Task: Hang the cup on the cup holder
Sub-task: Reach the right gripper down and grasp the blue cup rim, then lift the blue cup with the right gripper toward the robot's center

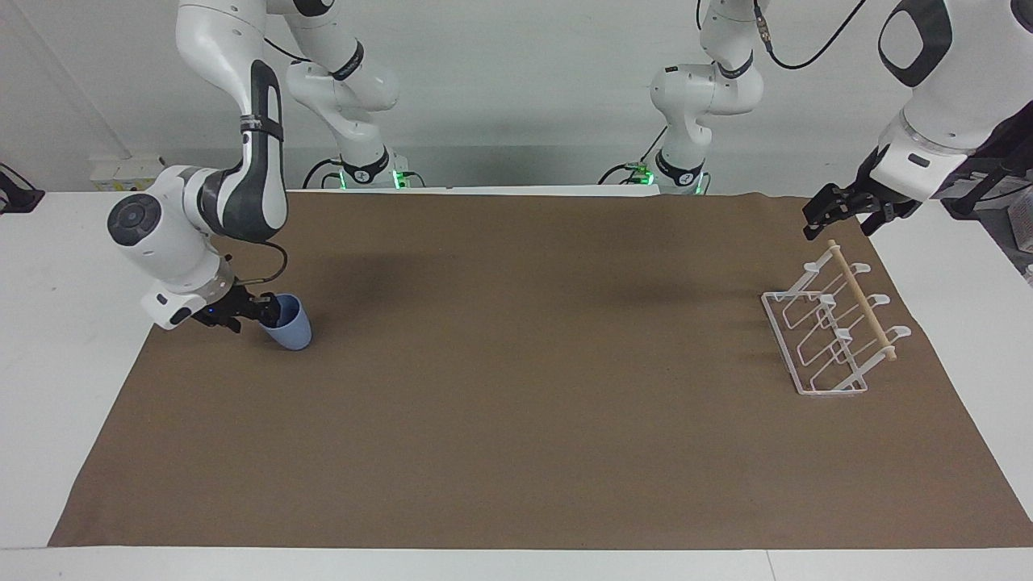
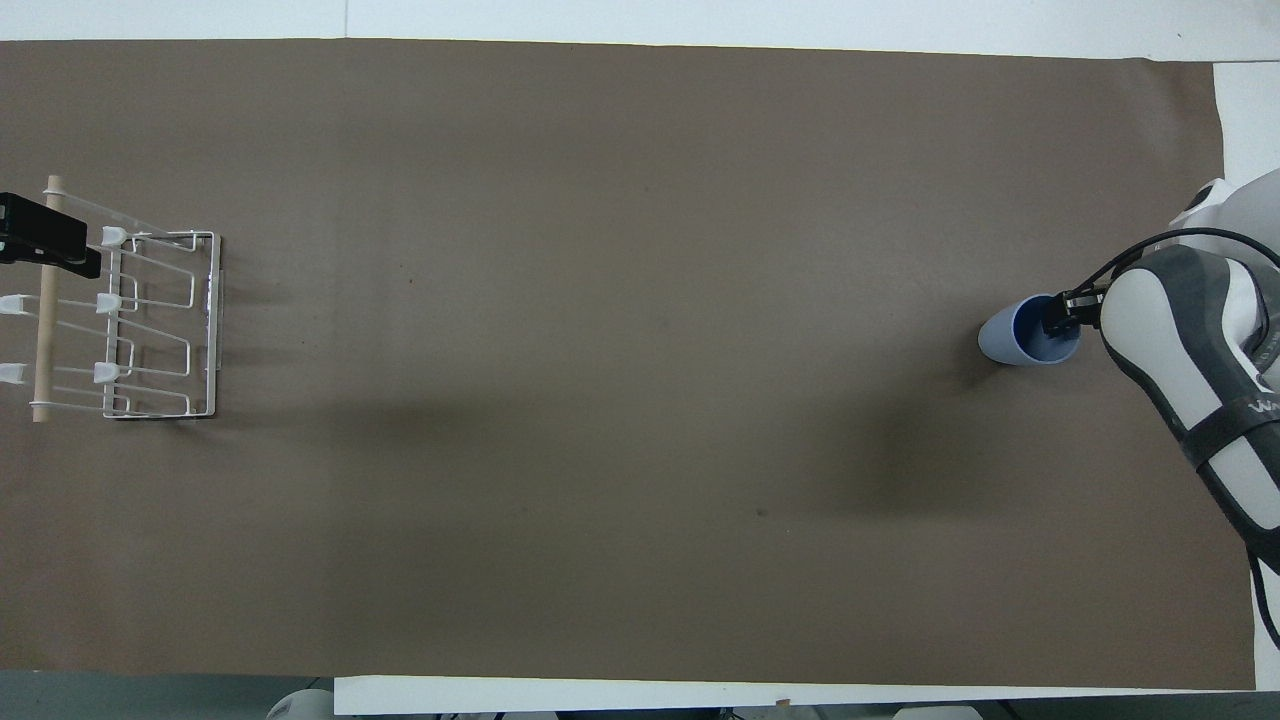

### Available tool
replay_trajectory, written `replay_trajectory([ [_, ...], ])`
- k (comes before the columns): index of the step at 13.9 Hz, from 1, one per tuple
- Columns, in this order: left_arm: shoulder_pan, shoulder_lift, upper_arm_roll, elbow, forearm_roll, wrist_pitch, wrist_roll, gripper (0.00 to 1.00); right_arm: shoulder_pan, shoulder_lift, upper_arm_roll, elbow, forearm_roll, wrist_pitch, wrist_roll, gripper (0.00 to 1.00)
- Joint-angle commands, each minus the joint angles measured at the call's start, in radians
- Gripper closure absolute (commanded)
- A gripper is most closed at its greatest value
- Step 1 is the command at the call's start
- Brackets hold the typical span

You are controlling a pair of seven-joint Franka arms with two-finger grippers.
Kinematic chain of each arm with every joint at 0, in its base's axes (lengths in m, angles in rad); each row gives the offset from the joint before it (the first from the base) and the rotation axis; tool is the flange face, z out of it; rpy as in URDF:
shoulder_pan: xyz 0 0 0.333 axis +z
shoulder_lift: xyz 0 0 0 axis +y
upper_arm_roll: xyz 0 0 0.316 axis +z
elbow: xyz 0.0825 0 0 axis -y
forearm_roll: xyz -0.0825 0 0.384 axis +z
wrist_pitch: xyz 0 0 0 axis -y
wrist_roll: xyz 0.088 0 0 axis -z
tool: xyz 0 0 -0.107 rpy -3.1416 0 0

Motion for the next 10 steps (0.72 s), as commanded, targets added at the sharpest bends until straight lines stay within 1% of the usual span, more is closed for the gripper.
replay_trajectory([
  [1,0.007,-0.029,-0.004,-0.031,-0.012,0.0,-0.008,0.0,-0.005,-0.001,0.022,-0.002,0.02,0.005,-0.029,0.92],
  [2,0.007,-0.029,-0.004,-0.031,-0.012,0.0,-0.008,0.0,-0.006,0.0,0.03,-0.002,0.02,0.004,-0.029,0.97],
  [3,0.007,-0.029,-0.004,-0.031,-0.012,0.0,-0.008,0.0,-0.005,0.0,0.031,0.001,0.022,-0.007,-0.029,1.0],
  [5,0.007,-0.029,-0.004,-0.031,-0.012,0.0,-0.008,0.0,-0.006,-0.001,0.051,0.025,0.022,-0.047,-0.038,1.0],
  [7,0.007,-0.029,-0.004,-0.031,-0.012,0.0,-0.008,0.0,-0.008,-0.011,0.077,0.099,0.026,-0.146,-0.044,1.0],
  [8,0.007,-0.029,-0.004,-0.031,-0.01,0.0,-0.008,0.0,-0.008,-0.018,0.094,0.14,0.061,-0.195,-0.044,1.0],
  [10,0.007,-0.029,-0.004,-0.031,-0.012,0.0,-0.008,0.0,-0.006,-0.023,0.105,0.229,0.208,-0.316,-0.041,1.0],
])
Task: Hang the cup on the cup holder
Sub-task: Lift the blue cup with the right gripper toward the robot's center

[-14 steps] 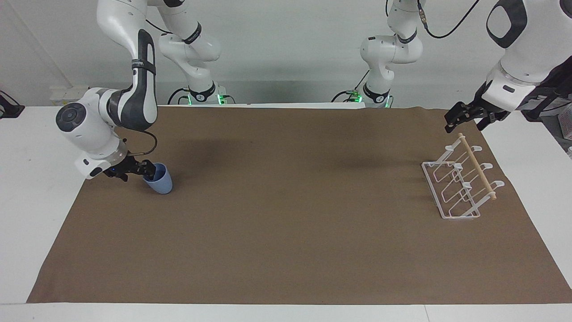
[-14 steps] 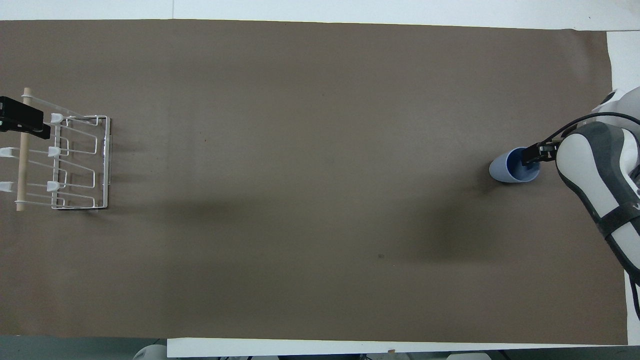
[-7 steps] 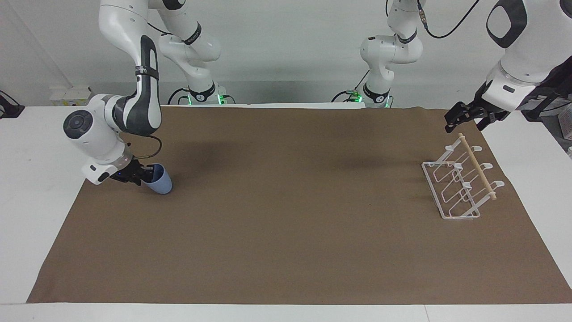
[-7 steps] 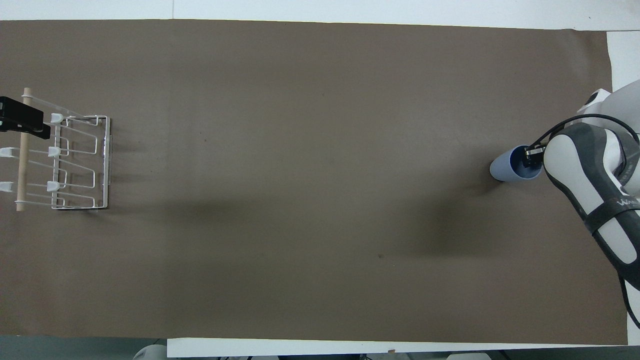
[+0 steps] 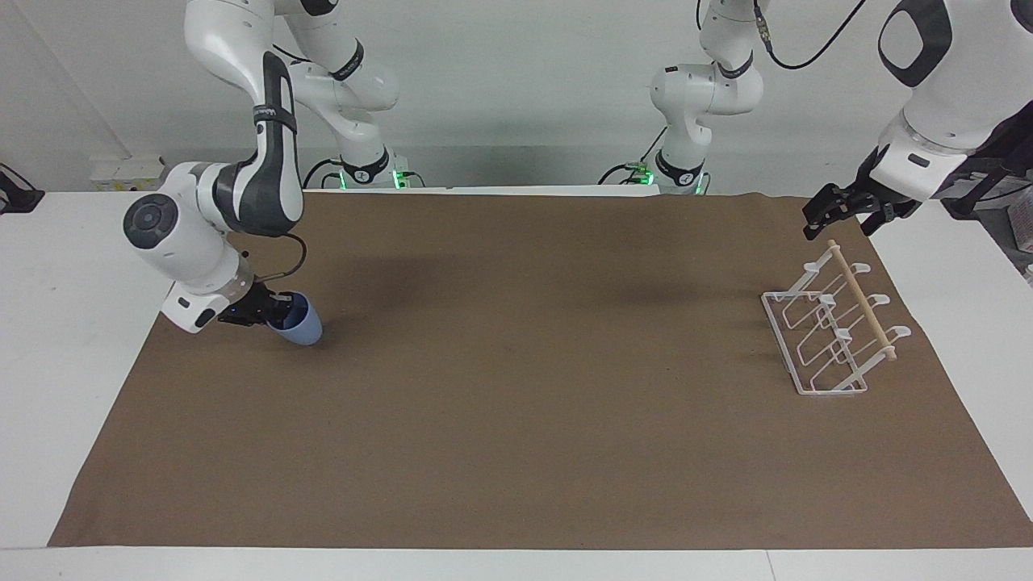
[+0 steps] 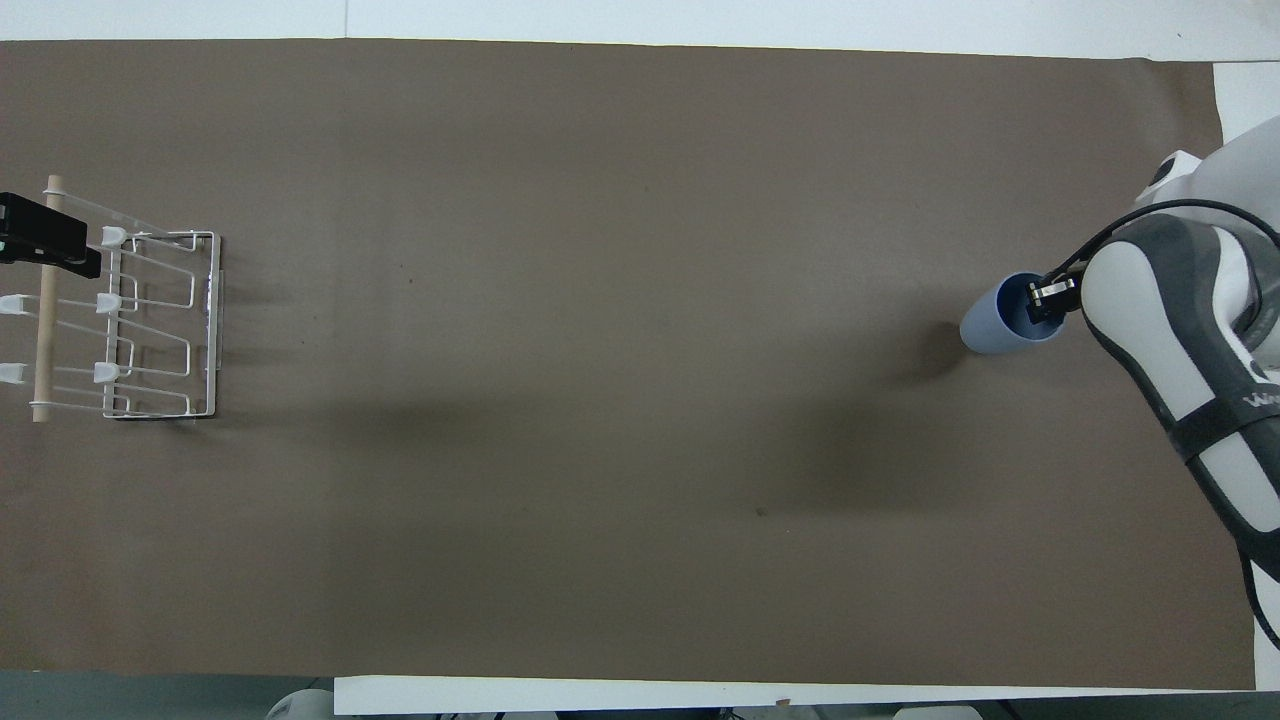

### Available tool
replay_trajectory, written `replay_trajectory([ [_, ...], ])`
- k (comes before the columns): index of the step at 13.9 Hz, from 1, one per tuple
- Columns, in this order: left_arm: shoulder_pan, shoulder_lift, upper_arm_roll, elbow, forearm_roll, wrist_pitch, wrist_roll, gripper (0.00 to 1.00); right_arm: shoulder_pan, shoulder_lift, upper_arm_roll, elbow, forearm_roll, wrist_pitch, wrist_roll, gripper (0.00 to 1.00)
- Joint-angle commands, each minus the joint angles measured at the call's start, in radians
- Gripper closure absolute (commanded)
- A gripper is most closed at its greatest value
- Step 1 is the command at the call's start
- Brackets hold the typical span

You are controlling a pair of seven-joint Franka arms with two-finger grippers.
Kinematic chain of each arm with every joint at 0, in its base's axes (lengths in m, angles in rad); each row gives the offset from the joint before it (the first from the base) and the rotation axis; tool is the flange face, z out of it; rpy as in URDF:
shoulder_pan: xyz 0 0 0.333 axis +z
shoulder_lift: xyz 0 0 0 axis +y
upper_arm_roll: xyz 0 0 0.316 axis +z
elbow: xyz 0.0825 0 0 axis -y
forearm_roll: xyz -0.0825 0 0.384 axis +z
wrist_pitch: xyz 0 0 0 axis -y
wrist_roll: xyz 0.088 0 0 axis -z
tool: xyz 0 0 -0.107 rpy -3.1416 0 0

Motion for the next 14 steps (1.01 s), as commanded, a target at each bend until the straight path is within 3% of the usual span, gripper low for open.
replay_trajectory([
  [1,0.007,-0.029,-0.004,-0.031,-0.012,0.0,-0.008,0.0,-0.009,-0.008,0.013,0.118,0.167,-0.166,-0.027,1.0],
  [5,0.009,-0.029,-0.004,-0.031,-0.01,0.0,-0.007,0.0,-0.006,-0.011,0.013,0.146,0.512,-0.303,-0.009,1.0],
  [8,-0.001,-0.029,-0.005,-0.031,-0.012,-0.006,-0.012,0.0,-0.016,-0.019,0.013,0.142,0.803,-0.392,0.126,1.0],
  [12,-0.005,-0.031,-0.007,-0.03,-0.015,0.005,-0.039,0.0,0.01,-0.05,0.021,0.073,0.972,-0.389,0.253,1.0],
  [14,-0.049,-0.06,-0.017,-0.08,-0.033,0.008,-0.228,0.0,0.053,-0.077,0.023,0.003,1.08,-0.342,0.354,1.0],
])
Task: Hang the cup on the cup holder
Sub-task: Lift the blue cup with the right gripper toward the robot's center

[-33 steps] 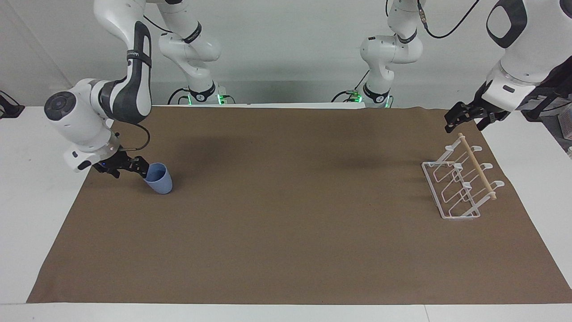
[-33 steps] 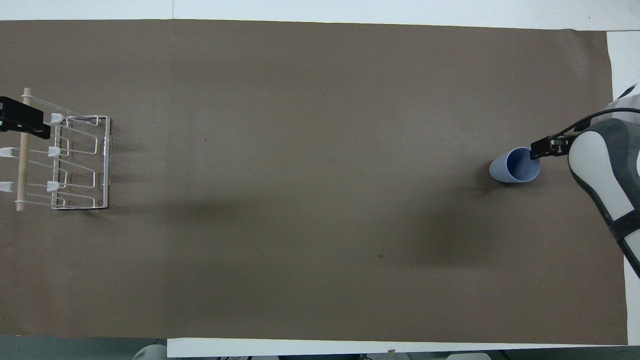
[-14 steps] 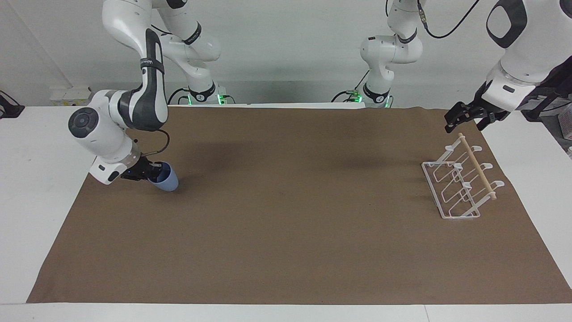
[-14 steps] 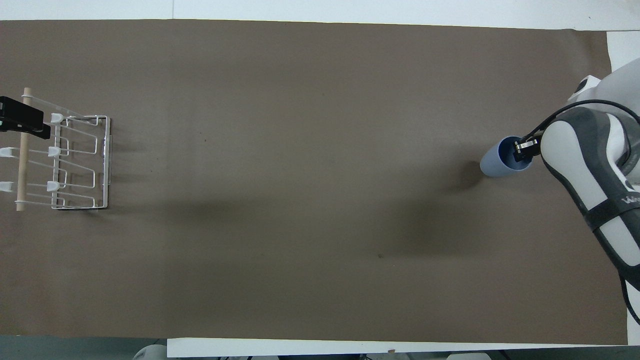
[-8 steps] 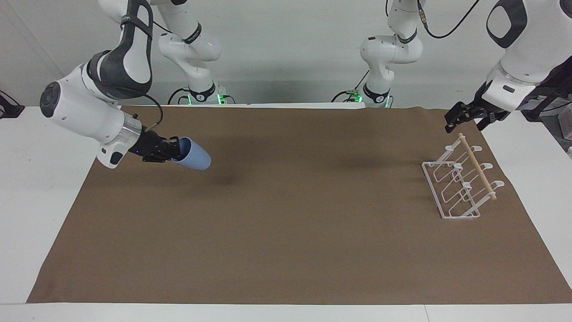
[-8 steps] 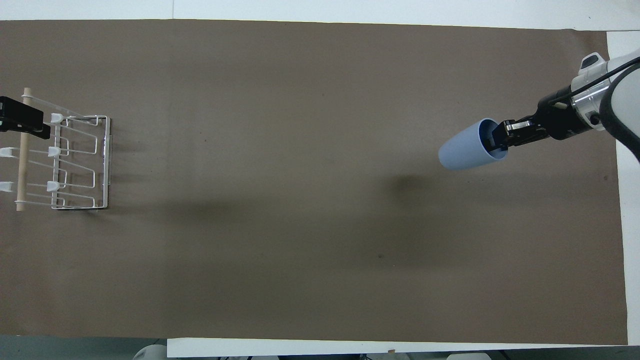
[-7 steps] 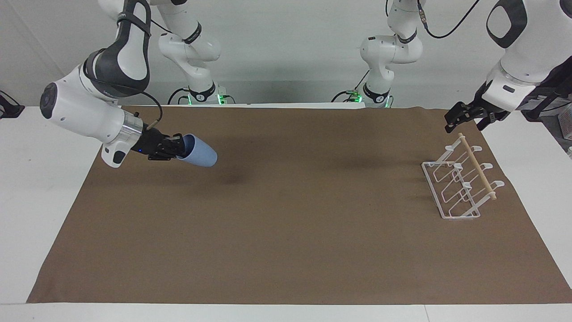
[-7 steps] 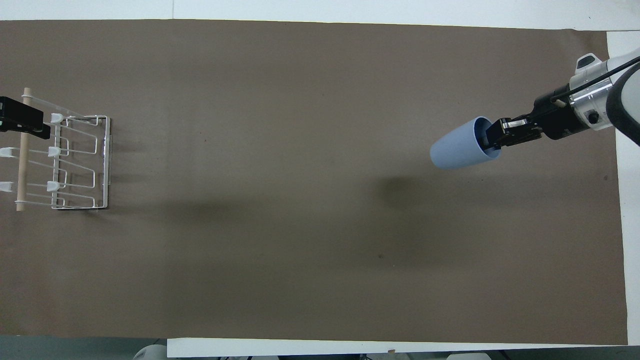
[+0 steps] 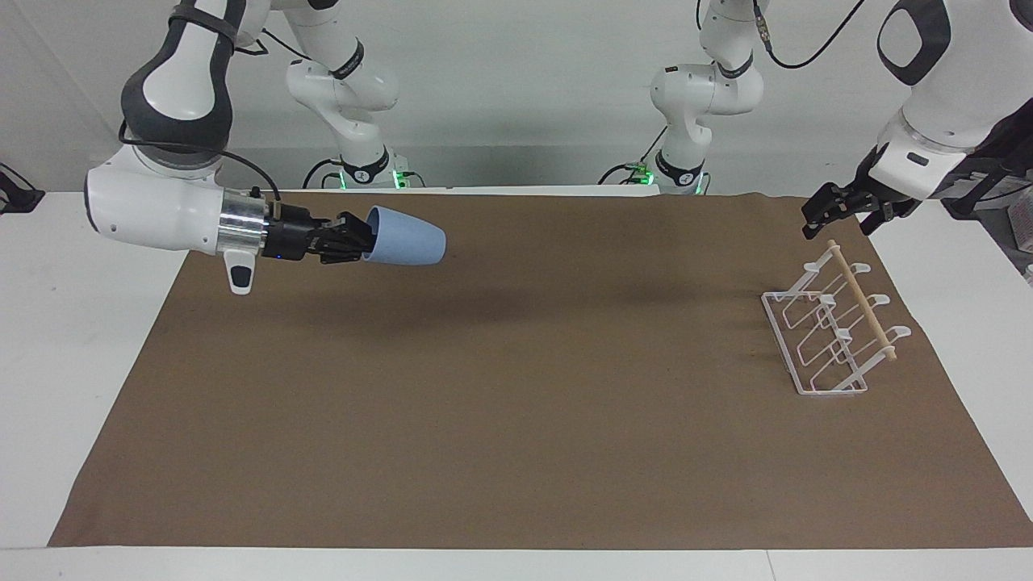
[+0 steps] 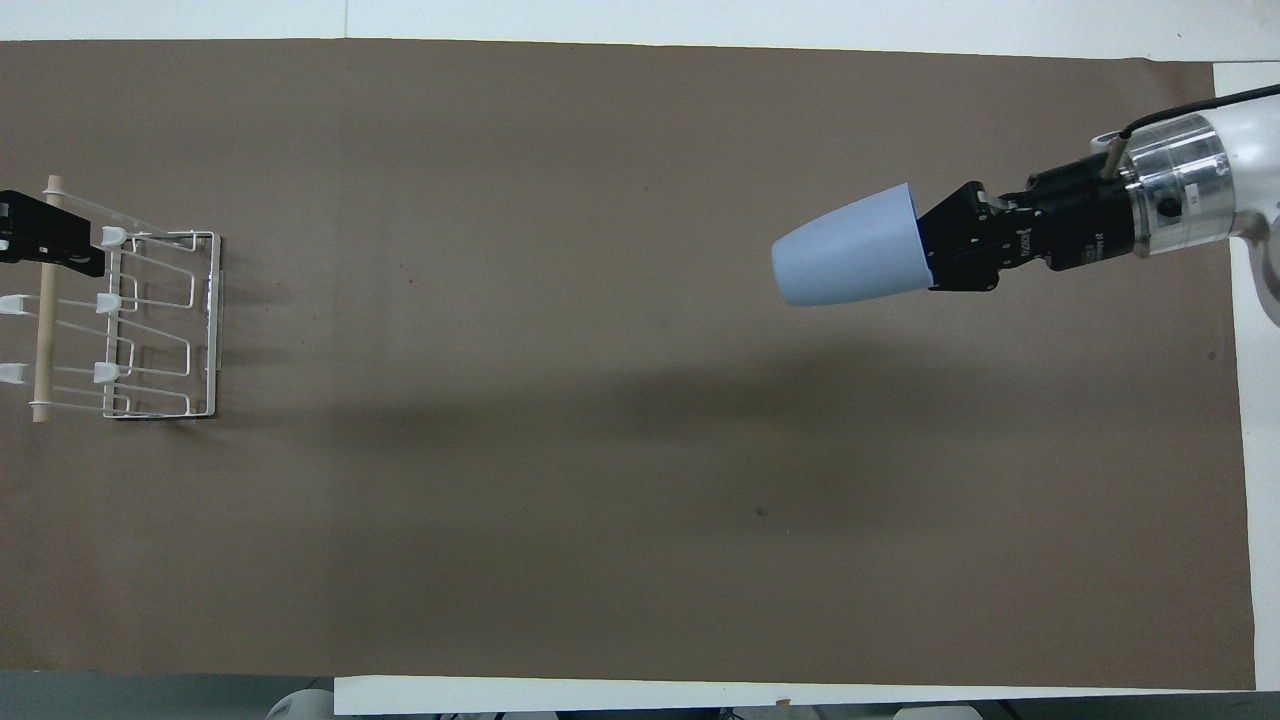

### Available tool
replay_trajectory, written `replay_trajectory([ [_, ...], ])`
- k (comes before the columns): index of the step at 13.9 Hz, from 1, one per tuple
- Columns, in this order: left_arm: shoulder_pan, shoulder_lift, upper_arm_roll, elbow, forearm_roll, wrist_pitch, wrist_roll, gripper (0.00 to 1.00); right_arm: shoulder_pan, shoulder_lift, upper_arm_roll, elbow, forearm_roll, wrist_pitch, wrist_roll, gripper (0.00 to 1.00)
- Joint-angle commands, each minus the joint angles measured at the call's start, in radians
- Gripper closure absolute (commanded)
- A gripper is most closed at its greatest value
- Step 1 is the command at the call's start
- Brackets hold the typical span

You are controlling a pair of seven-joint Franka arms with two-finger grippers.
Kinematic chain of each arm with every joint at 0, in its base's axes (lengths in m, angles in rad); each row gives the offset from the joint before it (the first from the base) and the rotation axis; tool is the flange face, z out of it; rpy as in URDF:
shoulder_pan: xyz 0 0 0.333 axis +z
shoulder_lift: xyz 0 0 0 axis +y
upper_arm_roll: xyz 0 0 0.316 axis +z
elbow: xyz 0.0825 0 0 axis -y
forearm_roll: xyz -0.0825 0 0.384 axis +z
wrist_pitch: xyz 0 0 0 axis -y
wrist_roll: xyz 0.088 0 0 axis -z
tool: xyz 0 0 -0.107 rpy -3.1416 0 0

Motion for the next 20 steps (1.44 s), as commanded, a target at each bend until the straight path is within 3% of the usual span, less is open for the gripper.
replay_trajectory([
  [1,-0.083,-0.064,-0.007,-0.097,-0.05,0.021,-0.277,0.0,0.056,-0.07,0.009,-0.135,0.152,0.078,0.101,1.0],
  [5,-0.212,-0.077,-0.007,-0.127,-0.18,0.144,-0.783,0.0,0.167,-0.113,0.009,-0.29,0.369,0.21,0.12,1.0],
  [9,-0.338,-0.064,-0.007,-0.138,-0.281,0.323,-1.299,0.0,0.197,-0.104,0.009,-0.321,0.45,0.258,0.12,1.0],
  [11,-0.361,-0.064,-0.007,-0.138,-0.352,0.334,-1.422,0.0,0.216,-0.101,0.009,-0.343,0.52,0.262,0.112,1.0],
  [15,-0.406,-0.039,-0.007,-0.134,-0.421,0.444,-1.646,0.0,0.254,-0.101,0.009,-0.344,0.526,0.301,0.109,1.0],
  [20,-0.509,0.011,-0.01,-0.134,-0.431,0.612,-1.824,0.0,0.318,-0.096,0.009,-0.344,0.529,0.374,0.095,1.0],
])
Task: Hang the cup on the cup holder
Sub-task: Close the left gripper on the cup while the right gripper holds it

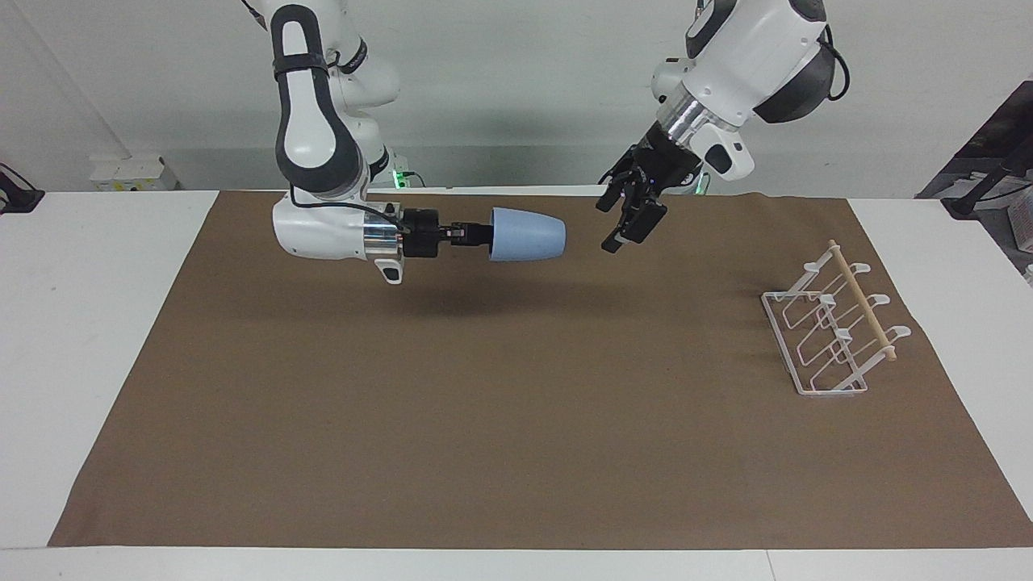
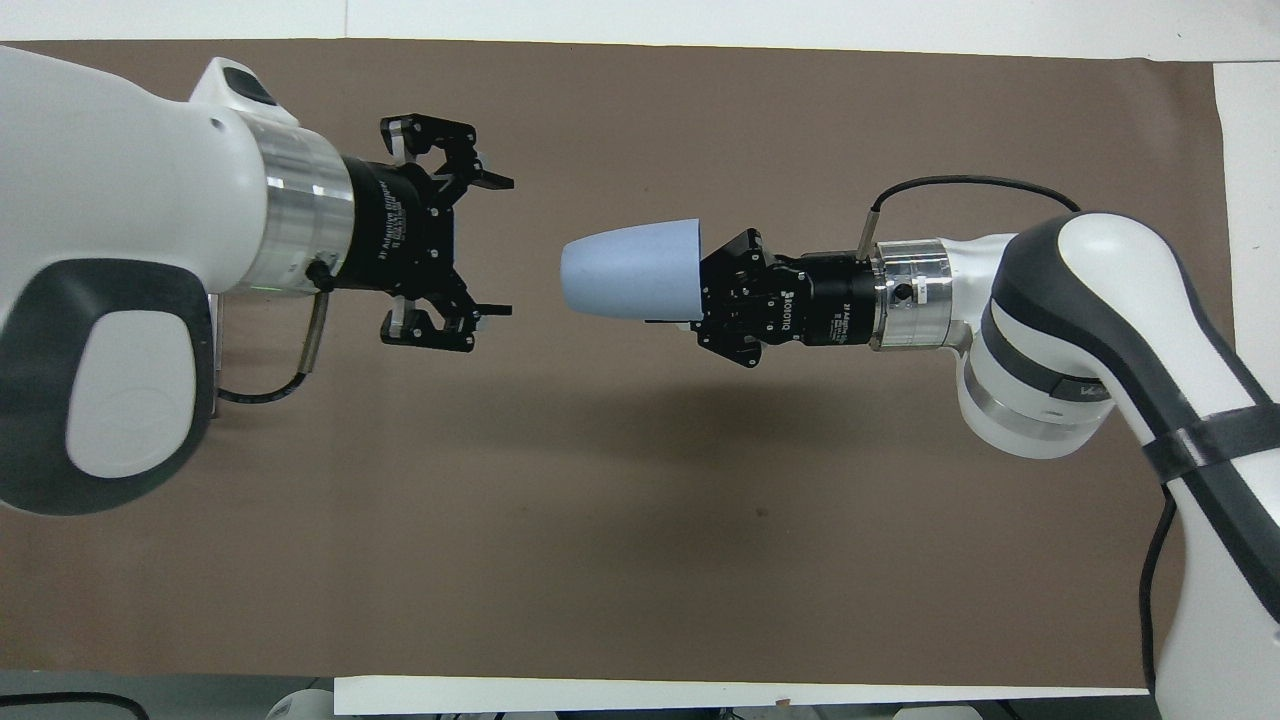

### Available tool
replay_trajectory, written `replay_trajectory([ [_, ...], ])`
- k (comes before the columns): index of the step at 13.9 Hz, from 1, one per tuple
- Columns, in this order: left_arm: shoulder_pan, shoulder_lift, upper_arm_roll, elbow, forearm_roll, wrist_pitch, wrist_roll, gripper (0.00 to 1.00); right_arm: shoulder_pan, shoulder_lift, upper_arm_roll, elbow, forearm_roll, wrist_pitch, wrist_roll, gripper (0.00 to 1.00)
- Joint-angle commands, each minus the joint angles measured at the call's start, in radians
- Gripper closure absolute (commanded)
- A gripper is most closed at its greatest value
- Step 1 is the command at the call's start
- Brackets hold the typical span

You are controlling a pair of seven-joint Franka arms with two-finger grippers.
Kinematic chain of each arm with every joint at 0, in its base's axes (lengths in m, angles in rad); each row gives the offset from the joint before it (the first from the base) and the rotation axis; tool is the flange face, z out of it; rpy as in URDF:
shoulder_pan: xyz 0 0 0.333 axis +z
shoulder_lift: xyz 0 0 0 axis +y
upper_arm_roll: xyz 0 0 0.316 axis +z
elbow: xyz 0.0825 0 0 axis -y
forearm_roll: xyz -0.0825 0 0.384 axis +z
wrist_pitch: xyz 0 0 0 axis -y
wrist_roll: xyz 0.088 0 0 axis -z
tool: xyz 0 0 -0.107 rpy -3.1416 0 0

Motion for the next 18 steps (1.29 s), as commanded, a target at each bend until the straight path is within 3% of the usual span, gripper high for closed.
replay_trajectory([
  [1,-0.046,0.003,0.009,-0.013,-0.013,0.079,-0.089,0.0,0.015,-0.02,0.001,-0.023,0.026,0.026,-0.015,1.0],
  [9,-0.089,-0.011,0.011,-0.069,-0.013,0.081,-0.115,0.0,0.012,-0.018,0.001,-0.023,0.026,0.023,-0.017,1.0],
  [14,-0.09,0.029,0.011,-0.066,-0.013,0.132,-0.113,0.01,0.009,-0.018,0.001,-0.02,0.026,0.021,-0.017,1.0],
  [18,-0.109,0.056,0.005,-0.063,-0.016,0.192,-0.11,0.08,0.006,-0.018,0.001,-0.02,0.026,0.02,-0.017,1.0],
])
